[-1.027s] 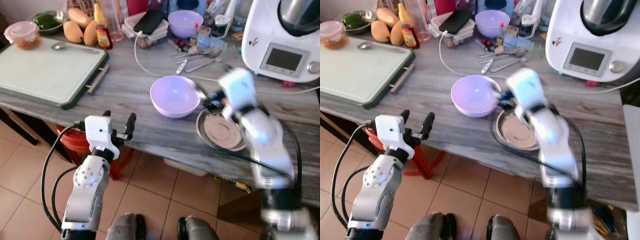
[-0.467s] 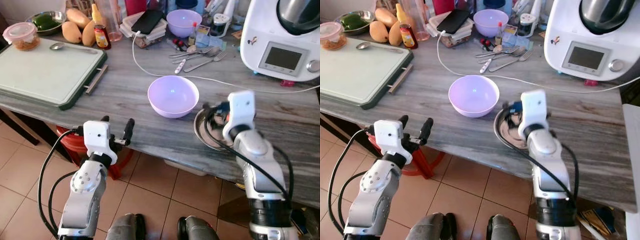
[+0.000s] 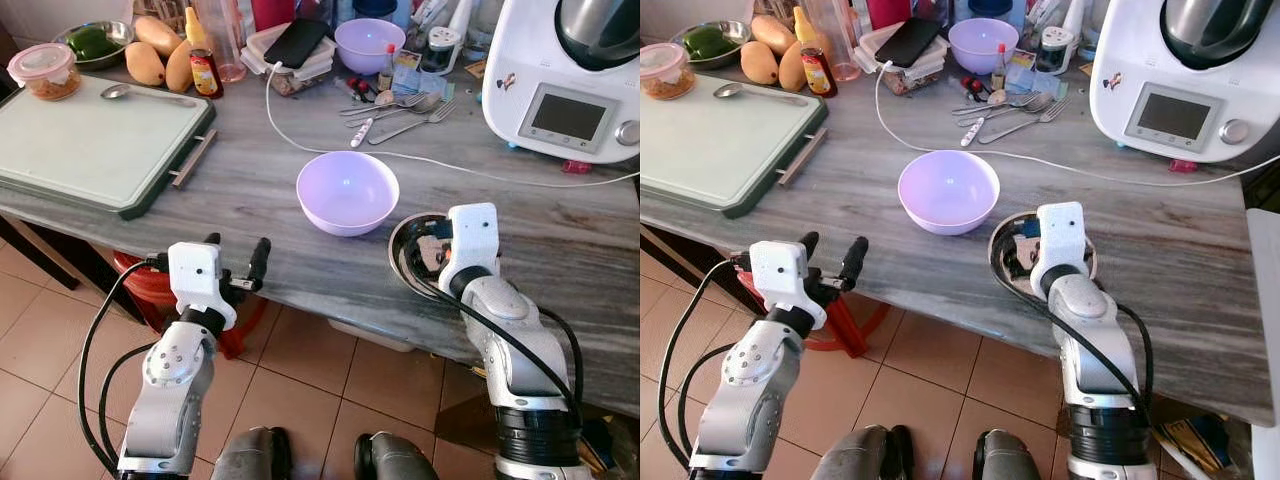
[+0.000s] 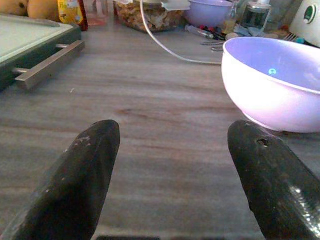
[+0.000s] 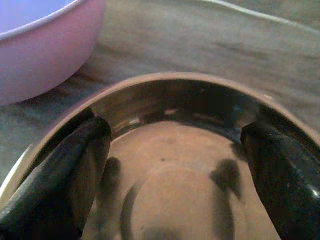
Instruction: Setting the table
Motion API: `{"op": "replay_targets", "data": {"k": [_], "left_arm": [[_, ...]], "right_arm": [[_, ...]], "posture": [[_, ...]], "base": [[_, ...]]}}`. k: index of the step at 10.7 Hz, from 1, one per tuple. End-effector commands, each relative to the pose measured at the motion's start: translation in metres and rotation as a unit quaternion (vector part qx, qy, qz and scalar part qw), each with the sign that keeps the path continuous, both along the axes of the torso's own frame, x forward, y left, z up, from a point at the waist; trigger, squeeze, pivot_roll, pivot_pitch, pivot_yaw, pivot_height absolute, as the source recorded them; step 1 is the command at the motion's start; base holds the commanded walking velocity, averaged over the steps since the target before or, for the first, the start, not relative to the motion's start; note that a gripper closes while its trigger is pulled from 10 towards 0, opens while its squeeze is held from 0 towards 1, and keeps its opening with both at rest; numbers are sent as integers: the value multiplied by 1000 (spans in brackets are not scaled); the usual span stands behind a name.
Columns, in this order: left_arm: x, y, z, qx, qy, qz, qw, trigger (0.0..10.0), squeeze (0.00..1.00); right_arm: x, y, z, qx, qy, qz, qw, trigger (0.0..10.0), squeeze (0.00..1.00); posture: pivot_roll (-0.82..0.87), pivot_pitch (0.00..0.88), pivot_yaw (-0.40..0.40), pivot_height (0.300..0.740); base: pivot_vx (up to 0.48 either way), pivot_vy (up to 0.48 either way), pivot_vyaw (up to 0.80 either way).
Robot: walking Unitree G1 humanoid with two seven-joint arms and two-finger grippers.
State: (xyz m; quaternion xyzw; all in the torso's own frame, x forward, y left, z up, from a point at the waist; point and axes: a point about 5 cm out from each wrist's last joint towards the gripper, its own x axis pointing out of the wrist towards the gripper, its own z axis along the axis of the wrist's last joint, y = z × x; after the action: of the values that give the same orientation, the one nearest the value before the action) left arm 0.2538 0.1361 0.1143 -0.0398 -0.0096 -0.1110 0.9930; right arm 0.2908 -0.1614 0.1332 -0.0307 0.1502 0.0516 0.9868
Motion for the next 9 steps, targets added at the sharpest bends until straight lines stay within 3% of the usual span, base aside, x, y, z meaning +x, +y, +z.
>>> {"op": "replay_targets", "data": {"k": [1, 5, 7, 9], "left_arm": [[0, 0, 4, 1, -5, 0, 1000, 10000, 0], [-1, -1, 3, 0, -2, 1, 1000, 10000, 0], [0, 0, 3, 1, -2, 2, 1000, 10000, 0], [1, 1, 0, 5, 9, 4, 1000, 10000, 0]], "right_arm": [[-2, 3, 1, 17, 6, 3, 1000, 10000, 1000], [-3, 31, 5, 65, 23, 73, 995, 10000, 941], [-2, 32, 6, 65, 24, 75, 995, 10000, 925], [-3, 22, 8, 51, 16, 54, 997, 10000, 871]], "posture": [[-49, 142, 27, 740], [-44, 140, 21, 740], [-42, 138, 20, 740], [-47, 130, 19, 740]], "base": [[0, 0, 0], [0, 0, 0], [0, 0, 0], [0, 0, 0]]}}
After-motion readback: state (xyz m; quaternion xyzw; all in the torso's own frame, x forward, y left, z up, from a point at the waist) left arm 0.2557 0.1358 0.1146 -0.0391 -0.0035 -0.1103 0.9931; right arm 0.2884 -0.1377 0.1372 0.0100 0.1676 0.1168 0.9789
